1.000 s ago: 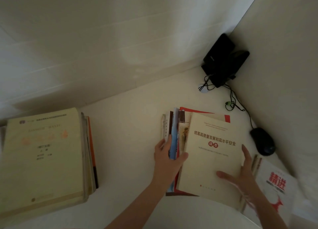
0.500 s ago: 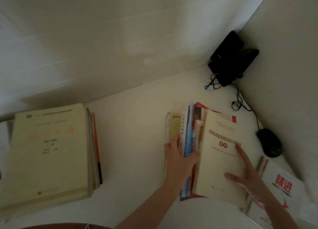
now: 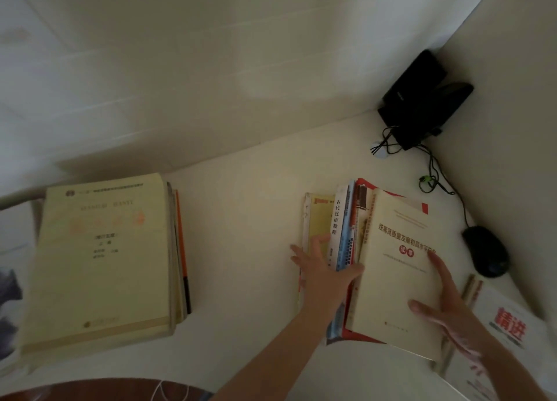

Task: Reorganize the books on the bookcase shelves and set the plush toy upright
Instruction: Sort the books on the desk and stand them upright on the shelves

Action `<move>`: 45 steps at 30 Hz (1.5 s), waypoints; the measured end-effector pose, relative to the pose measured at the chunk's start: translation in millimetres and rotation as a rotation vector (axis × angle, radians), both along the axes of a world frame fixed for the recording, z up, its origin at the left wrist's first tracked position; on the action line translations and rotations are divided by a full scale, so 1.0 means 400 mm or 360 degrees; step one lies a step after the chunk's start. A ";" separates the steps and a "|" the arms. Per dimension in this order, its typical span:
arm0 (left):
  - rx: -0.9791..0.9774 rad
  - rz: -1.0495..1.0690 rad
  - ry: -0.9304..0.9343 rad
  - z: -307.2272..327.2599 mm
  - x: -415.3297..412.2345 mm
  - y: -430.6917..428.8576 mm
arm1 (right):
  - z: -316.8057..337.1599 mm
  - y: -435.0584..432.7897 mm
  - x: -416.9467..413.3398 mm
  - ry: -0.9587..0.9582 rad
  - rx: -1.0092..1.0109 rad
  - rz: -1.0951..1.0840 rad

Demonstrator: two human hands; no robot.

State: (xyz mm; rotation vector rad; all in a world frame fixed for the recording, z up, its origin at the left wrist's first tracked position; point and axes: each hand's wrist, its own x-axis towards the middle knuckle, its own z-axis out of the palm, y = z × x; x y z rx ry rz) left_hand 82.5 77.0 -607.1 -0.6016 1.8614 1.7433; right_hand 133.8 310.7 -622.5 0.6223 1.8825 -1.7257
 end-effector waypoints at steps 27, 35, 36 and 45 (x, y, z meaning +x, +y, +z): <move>-0.0065 -0.0175 0.0486 0.126 0.044 0.102 | -0.035 0.104 0.005 -0.0218 0.0000 0.0069; 0.0117 0.0211 0.0437 0.010 0.017 0.005 | -0.008 0.059 0.010 -0.0098 0.0043 0.0047; 0.0156 0.0239 0.0342 -0.009 0.013 -0.009 | -0.002 0.048 0.009 -0.0087 0.0059 0.0049; 0.0152 0.0025 0.0003 -0.060 0.002 -0.064 | 0.038 -0.021 -0.005 0.0034 0.0285 0.0132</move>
